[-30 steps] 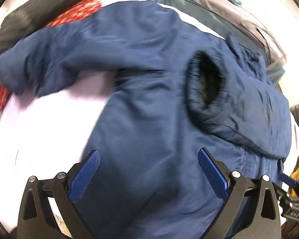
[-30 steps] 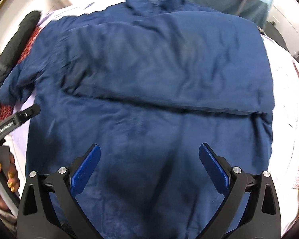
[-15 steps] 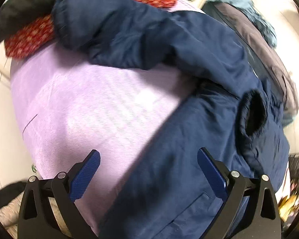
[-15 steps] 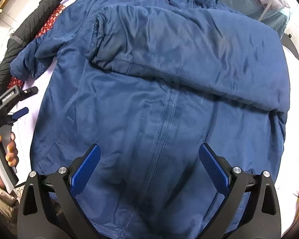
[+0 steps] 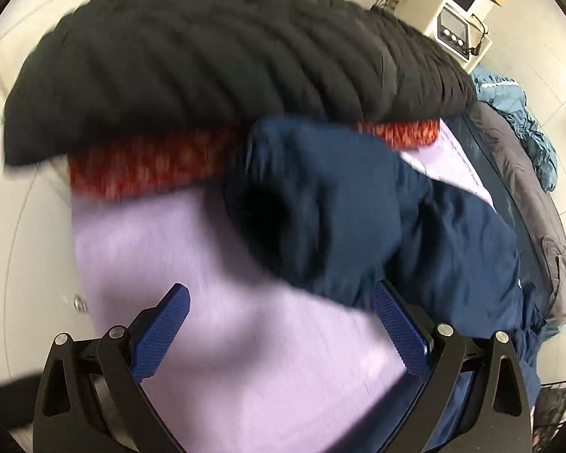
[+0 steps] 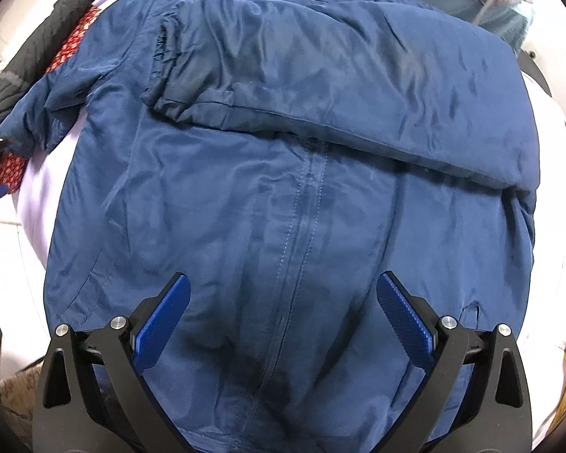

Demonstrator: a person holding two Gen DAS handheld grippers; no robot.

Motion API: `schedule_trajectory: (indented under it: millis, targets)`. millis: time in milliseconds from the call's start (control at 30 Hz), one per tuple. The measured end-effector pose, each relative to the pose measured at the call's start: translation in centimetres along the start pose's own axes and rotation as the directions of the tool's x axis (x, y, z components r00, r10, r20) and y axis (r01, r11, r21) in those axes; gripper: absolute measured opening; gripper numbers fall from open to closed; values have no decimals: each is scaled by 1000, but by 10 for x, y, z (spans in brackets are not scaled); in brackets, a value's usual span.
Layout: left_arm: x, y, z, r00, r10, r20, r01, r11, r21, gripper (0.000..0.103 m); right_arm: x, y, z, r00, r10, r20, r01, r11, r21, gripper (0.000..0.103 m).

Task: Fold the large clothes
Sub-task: 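Grasp the other sleeve with the left gripper and lift it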

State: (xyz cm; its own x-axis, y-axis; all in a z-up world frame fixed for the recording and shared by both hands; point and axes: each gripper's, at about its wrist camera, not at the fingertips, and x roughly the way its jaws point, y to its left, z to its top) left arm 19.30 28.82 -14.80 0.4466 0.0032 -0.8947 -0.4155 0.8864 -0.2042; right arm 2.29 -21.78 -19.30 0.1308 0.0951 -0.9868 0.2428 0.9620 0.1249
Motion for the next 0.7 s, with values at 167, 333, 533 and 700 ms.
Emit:
schedule_trajectory:
  millis: [167,333,533,700]
  targets:
    - [25,-19,19,997,-43,-63,47,997,65,74,3,8,1,1000,-19,-4,19,1000,16,98]
    - [39,-41,17,990,-69,-127,86,988,132,27,3,18,2,1000,-25,9,24,999,35,98]
    - [-9,-76,37,998,-69,4,65,955,290,11,0,13,0,999,-21,25,19,996,92,98]
    - [-77,-63,85,979,-75,187,30,973,229,9,-7,7,-1,999,-1,44,-3,996,89,98]
